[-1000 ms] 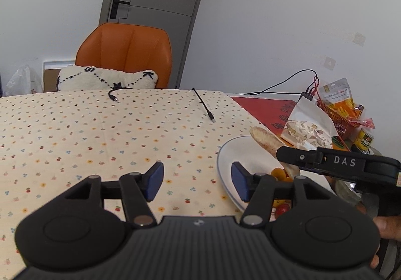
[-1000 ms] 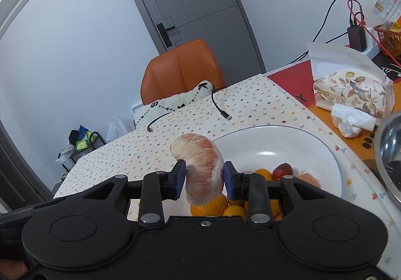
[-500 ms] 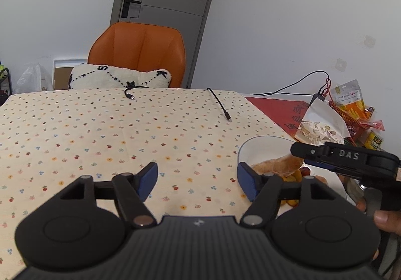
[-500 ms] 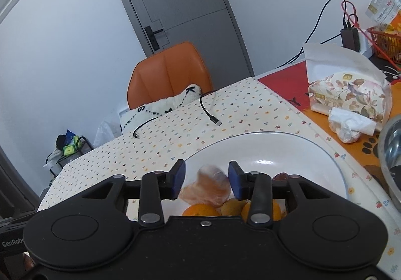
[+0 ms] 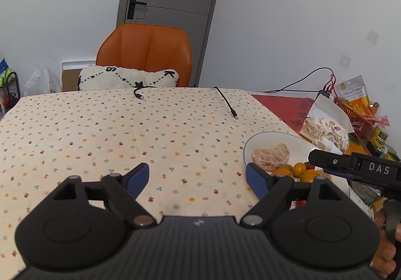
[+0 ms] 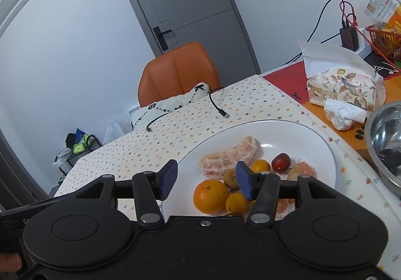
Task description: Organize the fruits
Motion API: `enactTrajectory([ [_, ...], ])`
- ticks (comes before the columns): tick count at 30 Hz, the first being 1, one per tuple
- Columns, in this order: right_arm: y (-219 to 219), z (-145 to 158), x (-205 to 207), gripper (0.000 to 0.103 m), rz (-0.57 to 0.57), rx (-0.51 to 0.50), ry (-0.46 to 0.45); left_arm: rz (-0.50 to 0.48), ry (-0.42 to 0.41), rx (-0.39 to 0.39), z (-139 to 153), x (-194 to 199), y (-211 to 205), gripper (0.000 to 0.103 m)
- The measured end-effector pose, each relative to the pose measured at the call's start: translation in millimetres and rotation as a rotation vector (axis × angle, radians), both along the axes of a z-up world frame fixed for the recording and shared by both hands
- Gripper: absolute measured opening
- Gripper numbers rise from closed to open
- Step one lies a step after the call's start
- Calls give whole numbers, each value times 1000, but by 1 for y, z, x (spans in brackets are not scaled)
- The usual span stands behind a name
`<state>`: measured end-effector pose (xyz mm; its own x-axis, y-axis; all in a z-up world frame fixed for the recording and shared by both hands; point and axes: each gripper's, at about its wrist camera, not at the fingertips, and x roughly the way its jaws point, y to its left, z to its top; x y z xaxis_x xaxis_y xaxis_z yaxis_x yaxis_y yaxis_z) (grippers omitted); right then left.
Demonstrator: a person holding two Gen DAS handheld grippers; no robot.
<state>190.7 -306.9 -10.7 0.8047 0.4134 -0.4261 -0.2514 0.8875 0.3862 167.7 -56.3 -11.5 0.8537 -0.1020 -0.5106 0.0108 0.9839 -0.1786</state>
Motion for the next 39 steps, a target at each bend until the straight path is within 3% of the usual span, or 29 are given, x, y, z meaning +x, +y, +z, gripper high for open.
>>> enactTrajectory([
  [22, 5, 12, -40, 81, 27, -2, -18, 57, 11, 11, 17, -43, 20, 89],
  [33, 7, 22, -68, 103, 55, -25, -29, 84, 24, 36, 31, -71, 26, 96],
  [39, 9, 29, -84, 103, 78, -47, -29, 101, 34, 46, 38, -87, 30, 97],
])
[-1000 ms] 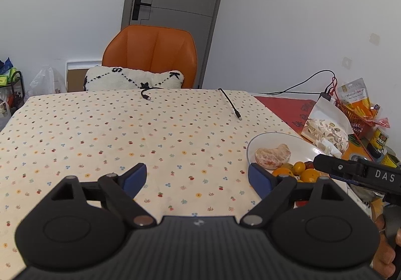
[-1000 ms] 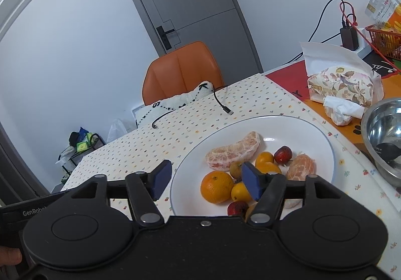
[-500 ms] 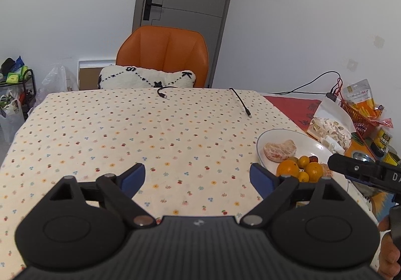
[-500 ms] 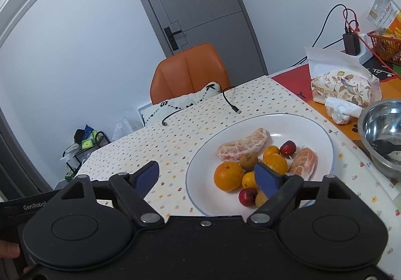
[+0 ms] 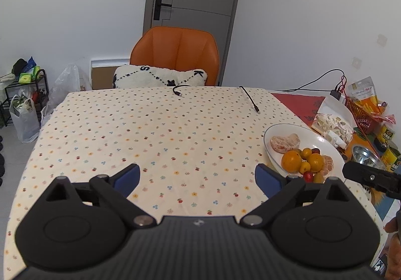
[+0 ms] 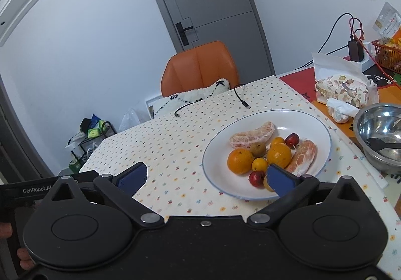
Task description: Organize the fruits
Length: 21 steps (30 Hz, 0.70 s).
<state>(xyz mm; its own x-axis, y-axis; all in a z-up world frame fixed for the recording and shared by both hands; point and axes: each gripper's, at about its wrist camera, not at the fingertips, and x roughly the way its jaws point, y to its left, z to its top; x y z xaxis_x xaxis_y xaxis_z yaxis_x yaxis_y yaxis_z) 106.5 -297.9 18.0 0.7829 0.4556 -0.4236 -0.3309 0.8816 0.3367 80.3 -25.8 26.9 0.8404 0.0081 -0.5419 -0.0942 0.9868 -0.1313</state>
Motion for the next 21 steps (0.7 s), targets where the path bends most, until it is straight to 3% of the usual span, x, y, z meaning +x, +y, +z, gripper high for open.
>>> enactTrajectory([
  [21, -5, 24, -56, 103, 46, -33, -21, -17, -24, 26, 25, -59, 1, 98],
])
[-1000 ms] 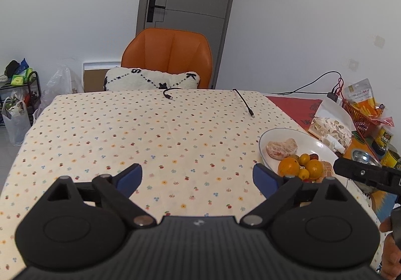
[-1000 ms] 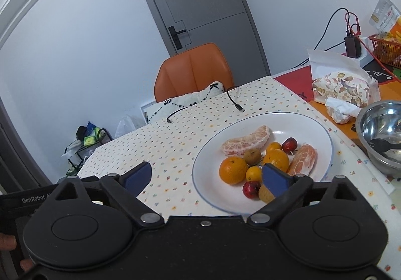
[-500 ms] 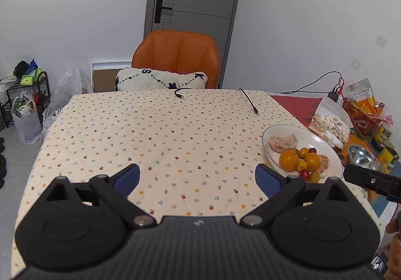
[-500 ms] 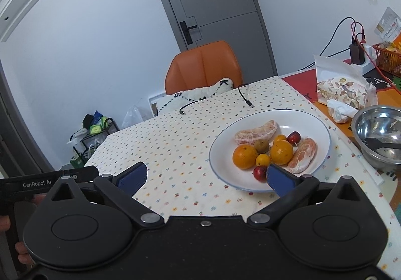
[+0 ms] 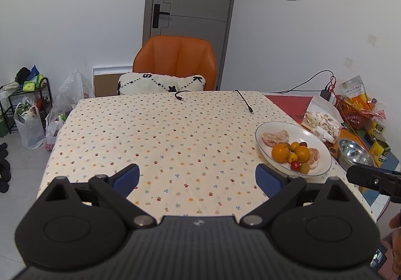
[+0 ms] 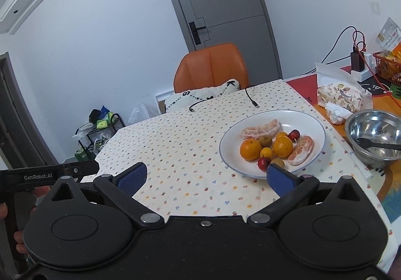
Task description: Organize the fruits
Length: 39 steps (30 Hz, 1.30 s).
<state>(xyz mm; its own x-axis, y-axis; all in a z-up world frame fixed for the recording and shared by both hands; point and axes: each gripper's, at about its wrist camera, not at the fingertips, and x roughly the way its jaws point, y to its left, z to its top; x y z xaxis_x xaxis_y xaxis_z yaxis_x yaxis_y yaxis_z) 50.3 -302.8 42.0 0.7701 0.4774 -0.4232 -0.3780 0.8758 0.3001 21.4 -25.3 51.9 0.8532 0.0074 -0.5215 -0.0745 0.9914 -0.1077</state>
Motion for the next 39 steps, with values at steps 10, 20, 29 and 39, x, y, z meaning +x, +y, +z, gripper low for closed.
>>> enactTrajectory([
  [10, 0, 4, -20, 103, 23, -11, 5, -6, 16, 5, -1, -20, 3, 99],
  [20, 3, 5, -39, 103, 54, -27, 2, 5, 19, 10, -2, -38, 10, 101],
  [29, 1, 4, -47, 103, 68, -25, 7, 9, 30, 22, -3, -42, 14, 101],
  [39, 2, 1, -43, 103, 67, -32, 17, 4, 39, 23, -5, -39, 15, 101],
])
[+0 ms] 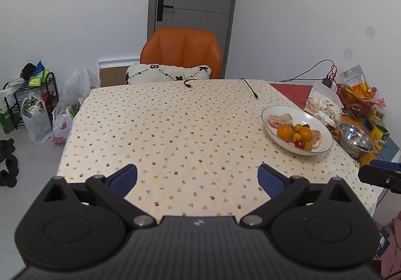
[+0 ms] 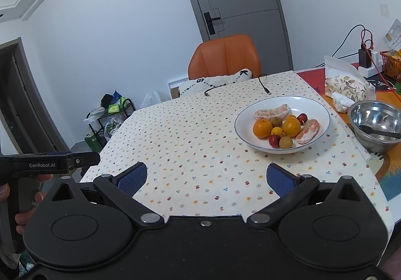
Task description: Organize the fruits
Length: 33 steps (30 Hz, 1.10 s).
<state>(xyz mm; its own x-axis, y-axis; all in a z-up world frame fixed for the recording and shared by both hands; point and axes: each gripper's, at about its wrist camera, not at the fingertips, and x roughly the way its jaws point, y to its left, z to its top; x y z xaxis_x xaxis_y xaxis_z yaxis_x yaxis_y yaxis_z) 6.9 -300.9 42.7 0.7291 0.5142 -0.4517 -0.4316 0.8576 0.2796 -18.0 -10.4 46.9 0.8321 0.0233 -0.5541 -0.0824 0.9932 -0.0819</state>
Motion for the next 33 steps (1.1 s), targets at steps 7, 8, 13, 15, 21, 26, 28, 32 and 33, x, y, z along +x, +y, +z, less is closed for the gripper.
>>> enactTrajectory([
  [7, 1, -1, 3, 103, -1, 1, 8, 4, 2, -4, -2, 4, 1, 101],
  [8, 1, -1, 4, 103, 1, 3, 10, 4, 4, -4, -2, 4, 0, 101],
  [13, 3, -3, 5, 103, 5, -2, 12, 4, 6, -3, -3, 6, 0, 101],
  [15, 2, -3, 6, 103, 3, 2, 11, 4, 5, -3, -3, 6, 0, 101],
  [21, 1, -2, 7, 103, 1, 9, 11, 1, 5, -6, -4, 7, 0, 101],
  [26, 2, -1, 8, 103, 5, 5, 14, -1, 12, -11, -6, 9, -1, 101],
  [28, 3, -1, 7, 103, 8, 8, 15, -3, 14, -14, -6, 10, 0, 101],
  [32, 5, -2, 8, 103, 9, 4, 15, -7, 13, -15, -6, 10, -1, 101],
  [33, 5, -3, 7, 103, 9, 4, 16, -8, 14, -16, -6, 10, -1, 101],
])
